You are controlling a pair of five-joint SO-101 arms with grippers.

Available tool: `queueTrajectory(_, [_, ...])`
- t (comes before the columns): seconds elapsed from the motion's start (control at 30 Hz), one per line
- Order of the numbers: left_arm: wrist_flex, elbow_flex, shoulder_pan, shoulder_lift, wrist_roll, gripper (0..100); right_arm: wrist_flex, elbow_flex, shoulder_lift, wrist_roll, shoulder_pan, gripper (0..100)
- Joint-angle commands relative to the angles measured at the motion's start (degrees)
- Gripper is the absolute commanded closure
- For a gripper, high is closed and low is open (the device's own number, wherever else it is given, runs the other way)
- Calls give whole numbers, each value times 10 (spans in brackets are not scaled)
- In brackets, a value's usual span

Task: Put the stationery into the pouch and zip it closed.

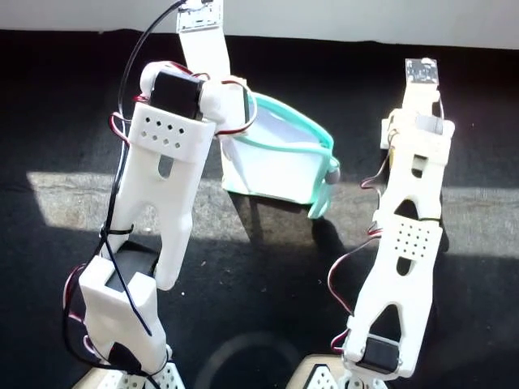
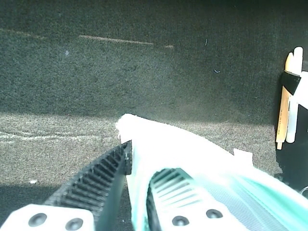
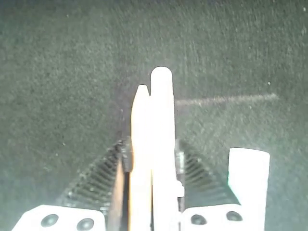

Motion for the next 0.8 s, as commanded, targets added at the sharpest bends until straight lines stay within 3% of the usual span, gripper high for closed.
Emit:
queueTrajectory(0.0, [5,5,-7,23,-8,989,44,-42,-1,8,-4,991])
queueTrajectory(0.37, [5,5,-7,23,-8,989,179,-184,1,9,-18,985])
queueTrajectory(0.5, [5,5,-8,23,-8,989,173,-196,2,9,-17,982])
queueTrajectory(0.67, [4,5,-6,23,-8,989,133,-192,7,9,-32,844])
queueTrajectory(0.77, [4,5,-8,23,-8,989,131,-193,9,9,-54,830])
